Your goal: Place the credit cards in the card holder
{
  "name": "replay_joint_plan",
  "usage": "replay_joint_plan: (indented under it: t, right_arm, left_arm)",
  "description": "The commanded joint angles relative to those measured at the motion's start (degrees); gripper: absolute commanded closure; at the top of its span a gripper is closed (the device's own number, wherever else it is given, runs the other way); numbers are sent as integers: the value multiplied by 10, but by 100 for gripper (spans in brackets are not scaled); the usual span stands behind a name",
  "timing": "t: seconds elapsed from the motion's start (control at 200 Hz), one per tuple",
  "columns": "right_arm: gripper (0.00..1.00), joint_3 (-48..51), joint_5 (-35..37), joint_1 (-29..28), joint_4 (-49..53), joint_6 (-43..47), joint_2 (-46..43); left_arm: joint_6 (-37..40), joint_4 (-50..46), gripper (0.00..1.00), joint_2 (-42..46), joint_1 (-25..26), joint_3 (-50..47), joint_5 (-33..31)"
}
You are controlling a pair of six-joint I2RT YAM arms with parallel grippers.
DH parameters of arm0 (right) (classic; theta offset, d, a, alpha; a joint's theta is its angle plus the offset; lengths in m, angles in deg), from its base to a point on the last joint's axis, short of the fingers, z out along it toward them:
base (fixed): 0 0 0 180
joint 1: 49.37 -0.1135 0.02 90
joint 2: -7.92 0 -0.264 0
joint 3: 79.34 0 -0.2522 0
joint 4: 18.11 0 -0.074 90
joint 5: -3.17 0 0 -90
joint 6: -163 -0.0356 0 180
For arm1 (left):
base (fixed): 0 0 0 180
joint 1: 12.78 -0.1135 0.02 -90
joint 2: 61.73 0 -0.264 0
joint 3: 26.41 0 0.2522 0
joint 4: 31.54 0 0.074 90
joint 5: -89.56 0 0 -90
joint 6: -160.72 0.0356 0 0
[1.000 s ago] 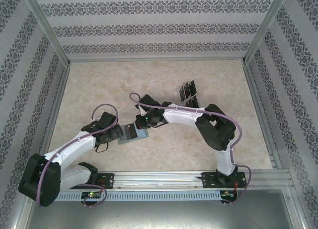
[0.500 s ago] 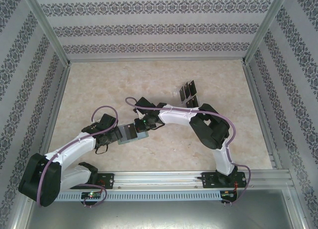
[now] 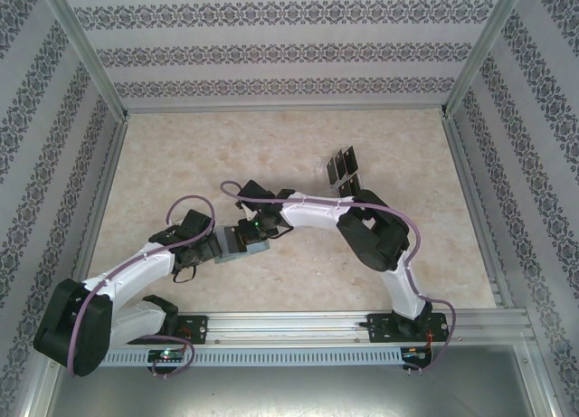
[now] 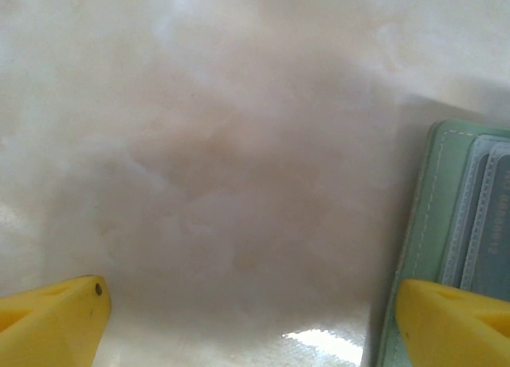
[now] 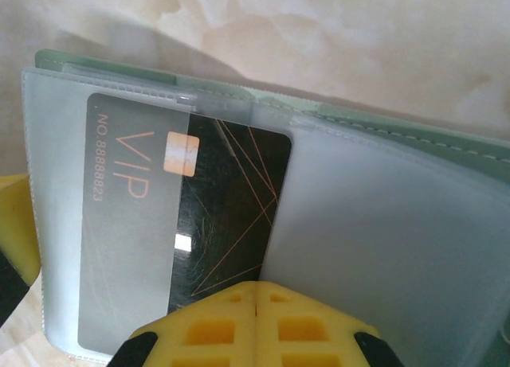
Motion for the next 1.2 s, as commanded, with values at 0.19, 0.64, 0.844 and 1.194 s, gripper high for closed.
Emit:
replay_joint_plan:
  t: [0.19,0.64,0.844,1.194]
  right_arm:
    - [100,-17,-8,-10,0,-6,16]
    - [100,-1,3,-7,-5,-13,-5]
    - [100,4,3,-6,-15,-21,-20]
    - [100,1,-24,-4,-45,-41,-23]
  left_arm:
    - [-12,7,7,4,-4,-10,-6]
    - [-28,-60,2,92,-4,7,-55]
    - [-21,-23,1,82,-3,6,-37]
    - [-14,-14,0,66,0,12,-34]
